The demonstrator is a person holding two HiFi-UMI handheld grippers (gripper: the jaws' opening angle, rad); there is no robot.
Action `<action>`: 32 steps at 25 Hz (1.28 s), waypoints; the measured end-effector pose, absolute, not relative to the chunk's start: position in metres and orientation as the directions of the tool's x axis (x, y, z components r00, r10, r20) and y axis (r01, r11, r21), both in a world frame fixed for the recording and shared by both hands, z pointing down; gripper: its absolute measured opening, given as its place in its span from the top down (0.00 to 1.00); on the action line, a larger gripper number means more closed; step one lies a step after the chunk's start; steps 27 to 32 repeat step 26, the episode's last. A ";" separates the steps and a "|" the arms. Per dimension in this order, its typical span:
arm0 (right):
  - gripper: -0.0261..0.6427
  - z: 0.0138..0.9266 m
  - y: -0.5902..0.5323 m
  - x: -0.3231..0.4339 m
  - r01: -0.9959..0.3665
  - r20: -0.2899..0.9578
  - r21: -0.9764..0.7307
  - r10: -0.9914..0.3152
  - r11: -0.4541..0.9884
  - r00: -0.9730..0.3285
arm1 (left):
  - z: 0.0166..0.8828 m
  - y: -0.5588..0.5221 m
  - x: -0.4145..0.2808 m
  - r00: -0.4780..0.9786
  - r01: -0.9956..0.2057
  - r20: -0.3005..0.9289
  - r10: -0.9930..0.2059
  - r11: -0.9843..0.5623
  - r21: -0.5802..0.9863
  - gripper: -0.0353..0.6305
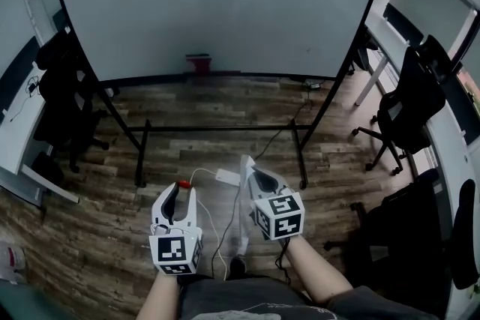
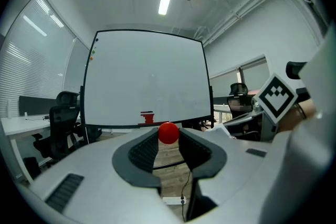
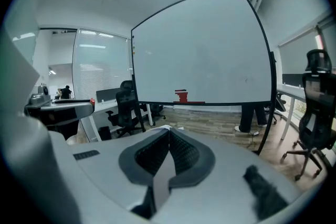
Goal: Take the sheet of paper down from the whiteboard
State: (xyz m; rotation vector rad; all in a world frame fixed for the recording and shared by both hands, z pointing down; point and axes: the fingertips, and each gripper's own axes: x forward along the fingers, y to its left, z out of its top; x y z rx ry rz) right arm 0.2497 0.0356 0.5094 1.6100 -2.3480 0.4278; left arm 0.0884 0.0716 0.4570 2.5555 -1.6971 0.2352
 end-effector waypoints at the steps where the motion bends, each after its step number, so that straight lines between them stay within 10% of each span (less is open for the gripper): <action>1: 0.93 0.509 0.037 0.246 -0.934 0.380 -0.087 -0.855 0.346 -0.352 | 0.456 0.074 0.086 0.381 -0.920 0.159 -0.911 -0.390 -0.028 0.76; 32: 0.93 0.483 0.053 0.141 -0.933 0.402 -0.044 -0.849 0.357 -0.343 | 0.431 0.089 -0.004 0.436 -0.896 0.144 -0.888 -0.444 -0.023 0.76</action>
